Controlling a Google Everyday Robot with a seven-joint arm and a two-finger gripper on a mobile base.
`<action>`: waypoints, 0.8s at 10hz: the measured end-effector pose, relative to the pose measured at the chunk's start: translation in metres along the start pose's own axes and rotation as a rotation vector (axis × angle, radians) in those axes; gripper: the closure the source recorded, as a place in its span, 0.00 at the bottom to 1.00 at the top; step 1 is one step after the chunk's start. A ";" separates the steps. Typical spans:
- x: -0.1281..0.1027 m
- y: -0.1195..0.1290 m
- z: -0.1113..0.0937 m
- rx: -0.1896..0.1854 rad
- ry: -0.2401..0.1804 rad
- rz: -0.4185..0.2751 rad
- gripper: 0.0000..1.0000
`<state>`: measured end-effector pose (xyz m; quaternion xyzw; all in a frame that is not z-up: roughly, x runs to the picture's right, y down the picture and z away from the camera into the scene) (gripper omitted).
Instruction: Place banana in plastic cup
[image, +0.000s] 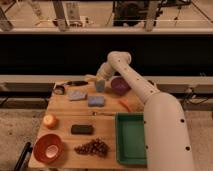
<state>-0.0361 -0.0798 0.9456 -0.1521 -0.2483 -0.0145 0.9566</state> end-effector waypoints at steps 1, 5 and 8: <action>0.000 0.001 0.000 0.000 0.003 0.003 0.23; 0.006 0.005 -0.001 -0.010 0.024 0.026 0.20; -0.001 0.005 -0.004 -0.003 0.031 0.022 0.20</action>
